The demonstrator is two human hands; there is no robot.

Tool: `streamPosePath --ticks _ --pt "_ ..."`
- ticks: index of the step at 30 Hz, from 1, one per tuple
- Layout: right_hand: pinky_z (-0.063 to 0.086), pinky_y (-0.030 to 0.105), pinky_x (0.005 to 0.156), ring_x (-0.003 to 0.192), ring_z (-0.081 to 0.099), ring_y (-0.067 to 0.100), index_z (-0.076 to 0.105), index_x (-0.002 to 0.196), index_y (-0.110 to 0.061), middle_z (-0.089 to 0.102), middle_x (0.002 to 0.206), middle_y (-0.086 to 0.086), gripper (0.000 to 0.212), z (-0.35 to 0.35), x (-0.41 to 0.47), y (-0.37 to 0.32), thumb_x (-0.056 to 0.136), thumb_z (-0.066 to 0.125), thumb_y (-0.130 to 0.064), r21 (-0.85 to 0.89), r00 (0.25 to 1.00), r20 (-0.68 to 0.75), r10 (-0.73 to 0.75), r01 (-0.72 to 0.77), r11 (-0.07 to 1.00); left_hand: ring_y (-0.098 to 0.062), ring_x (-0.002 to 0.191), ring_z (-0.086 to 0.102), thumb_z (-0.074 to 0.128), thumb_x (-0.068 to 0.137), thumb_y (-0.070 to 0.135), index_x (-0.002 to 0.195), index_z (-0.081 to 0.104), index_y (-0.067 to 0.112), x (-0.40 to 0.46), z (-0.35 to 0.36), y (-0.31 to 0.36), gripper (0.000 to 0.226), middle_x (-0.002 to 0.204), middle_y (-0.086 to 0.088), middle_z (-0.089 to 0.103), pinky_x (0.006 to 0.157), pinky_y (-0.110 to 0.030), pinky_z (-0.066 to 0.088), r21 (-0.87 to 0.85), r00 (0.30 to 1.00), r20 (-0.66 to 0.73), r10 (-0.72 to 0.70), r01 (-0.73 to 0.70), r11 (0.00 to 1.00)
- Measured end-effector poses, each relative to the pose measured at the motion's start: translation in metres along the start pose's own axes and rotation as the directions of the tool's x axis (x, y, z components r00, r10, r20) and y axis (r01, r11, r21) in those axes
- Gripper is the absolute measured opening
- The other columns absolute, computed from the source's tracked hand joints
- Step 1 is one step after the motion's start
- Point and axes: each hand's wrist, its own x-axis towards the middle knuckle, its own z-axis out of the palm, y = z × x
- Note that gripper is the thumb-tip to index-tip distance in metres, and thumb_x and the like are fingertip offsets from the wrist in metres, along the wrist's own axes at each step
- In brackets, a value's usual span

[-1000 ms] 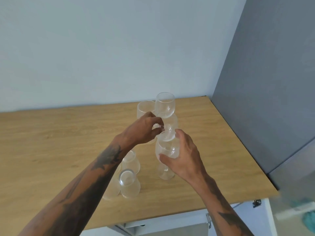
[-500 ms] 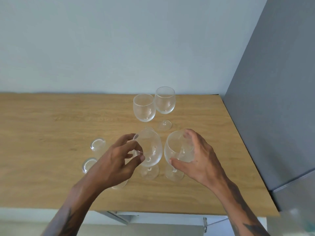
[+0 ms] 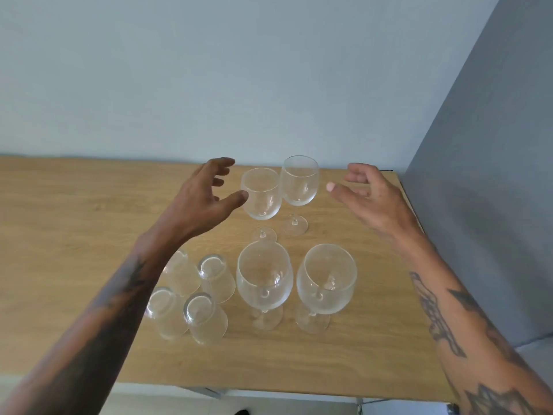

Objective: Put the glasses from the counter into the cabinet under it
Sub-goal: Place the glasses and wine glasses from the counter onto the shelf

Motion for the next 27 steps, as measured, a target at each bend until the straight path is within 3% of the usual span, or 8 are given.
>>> streamPosePath --ticks 2,4,7,14,21,27 --pt "0.043 0.028 0.100 0.129 0.048 0.016 0.036 0.145 -0.025 0.043 0.146 -0.002 0.080 0.026 0.040 -0.006 0.079 0.073 -0.051 -0.091 0.997 0.070 0.017 -0.011 0.996 -0.017 0.128 0.052 0.074 0.083 0.050 0.151 0.036 0.028 0.035 0.013 -0.001 0.081 0.150 0.002 0.044 0.100 -0.040 0.050 0.075 0.991 0.131 -0.005 -0.004 0.997" --pt "0.031 0.024 0.102 0.140 0.034 0.018 0.025 0.150 -0.022 0.029 0.155 0.002 0.093 0.050 0.070 -0.008 0.076 0.075 -0.049 -0.165 0.990 0.134 0.039 -0.017 0.986 -0.019 0.131 0.052 0.074 0.081 0.054 0.154 0.031 0.026 0.058 0.025 -0.004 0.089 0.156 0.001 0.040 0.099 -0.034 0.044 0.105 0.974 0.227 -0.009 -0.015 0.994" --pt "0.025 0.025 0.101 0.145 0.025 0.020 0.017 0.153 -0.020 0.020 0.159 0.003 0.102 0.075 0.098 -0.003 0.074 0.076 -0.049 -0.219 0.982 0.179 0.066 -0.026 0.975 -0.019 0.128 0.055 0.075 0.082 0.052 0.154 0.035 0.019 0.074 0.039 -0.013 0.089 0.151 -0.002 0.048 0.093 -0.028 0.040 0.098 0.962 0.274 -0.003 -0.025 0.995" --pt "0.042 0.033 0.099 0.129 0.046 0.015 0.036 0.142 -0.026 0.047 0.143 -0.005 0.091 0.067 0.081 0.011 0.065 0.076 -0.053 -0.266 0.975 0.200 0.099 -0.043 0.963 -0.011 0.124 0.055 0.077 0.082 0.045 0.147 0.046 0.024 0.059 0.041 -0.015 0.075 0.141 0.007 0.054 0.090 -0.026 0.039 0.008 0.946 0.323 0.028 -0.032 0.999" --pt "0.044 0.030 0.096 0.128 0.047 0.010 0.033 0.141 -0.034 0.046 0.141 -0.016 0.091 0.033 0.029 0.022 0.064 0.075 -0.056 -0.286 0.939 0.325 0.113 -0.017 0.958 -0.004 0.130 0.049 0.074 0.066 0.050 0.143 0.049 0.034 0.031 0.037 0.001 0.083 0.140 0.017 0.055 0.104 -0.037 0.046 -0.060 0.866 0.499 0.032 -0.002 0.998" --pt "0.040 0.028 0.092 0.128 0.048 0.010 0.034 0.143 -0.032 0.046 0.143 -0.016 0.089 0.023 0.011 0.023 0.069 0.072 -0.061 -0.238 0.936 0.327 0.128 -0.050 0.970 -0.004 0.131 0.048 0.075 0.066 0.045 0.141 0.050 0.032 0.021 0.039 0.012 0.081 0.136 0.019 0.055 0.108 -0.042 0.045 -0.056 0.846 0.533 0.014 0.019 0.998"
